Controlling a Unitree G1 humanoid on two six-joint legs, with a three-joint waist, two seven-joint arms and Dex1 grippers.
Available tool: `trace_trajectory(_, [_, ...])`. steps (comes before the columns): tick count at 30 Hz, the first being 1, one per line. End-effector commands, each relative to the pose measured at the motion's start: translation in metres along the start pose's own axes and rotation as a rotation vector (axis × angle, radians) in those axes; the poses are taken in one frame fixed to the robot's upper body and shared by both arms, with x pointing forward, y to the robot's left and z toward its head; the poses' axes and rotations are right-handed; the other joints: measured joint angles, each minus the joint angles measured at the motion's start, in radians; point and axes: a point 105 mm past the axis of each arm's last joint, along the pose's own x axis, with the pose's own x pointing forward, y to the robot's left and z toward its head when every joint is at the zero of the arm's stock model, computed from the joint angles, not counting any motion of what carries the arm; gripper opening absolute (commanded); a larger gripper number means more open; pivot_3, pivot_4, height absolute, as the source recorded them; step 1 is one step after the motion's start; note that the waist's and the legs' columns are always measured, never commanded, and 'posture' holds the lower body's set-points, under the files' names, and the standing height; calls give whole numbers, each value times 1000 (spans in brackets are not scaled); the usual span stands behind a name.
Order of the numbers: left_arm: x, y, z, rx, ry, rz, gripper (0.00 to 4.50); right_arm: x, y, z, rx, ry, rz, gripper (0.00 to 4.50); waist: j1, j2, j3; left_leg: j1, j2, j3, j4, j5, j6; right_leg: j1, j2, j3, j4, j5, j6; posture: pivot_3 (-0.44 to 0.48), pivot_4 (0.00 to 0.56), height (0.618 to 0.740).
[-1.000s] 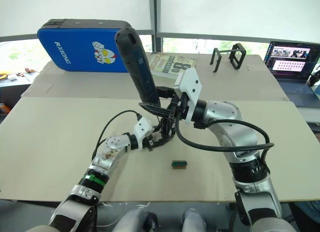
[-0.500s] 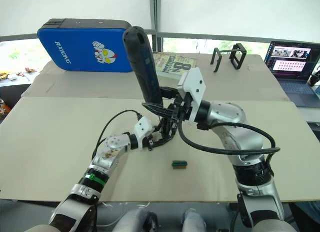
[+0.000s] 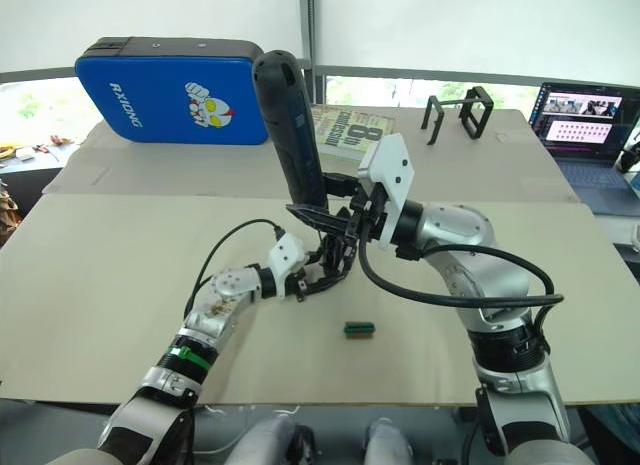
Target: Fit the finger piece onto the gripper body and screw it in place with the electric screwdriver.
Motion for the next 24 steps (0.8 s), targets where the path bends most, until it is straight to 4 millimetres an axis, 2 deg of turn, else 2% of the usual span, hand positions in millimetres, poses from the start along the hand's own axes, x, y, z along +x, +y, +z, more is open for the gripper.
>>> trace_trajectory(1, [3,0,22,52,-75,-19,2312,-10,-13,-5,1,42,-77,1915,0,0,0,0,0,0,0,0,0,0,0,0,0,0,0,0,150,740])
trace_trajectory(24, [3,-1,22,51,-78,-13,2312,-2,-3,-5,-4,31,-36,1915,0,0,0,0,0,0,0,0,1,0,0,0,-1,0,0,0,150,740])
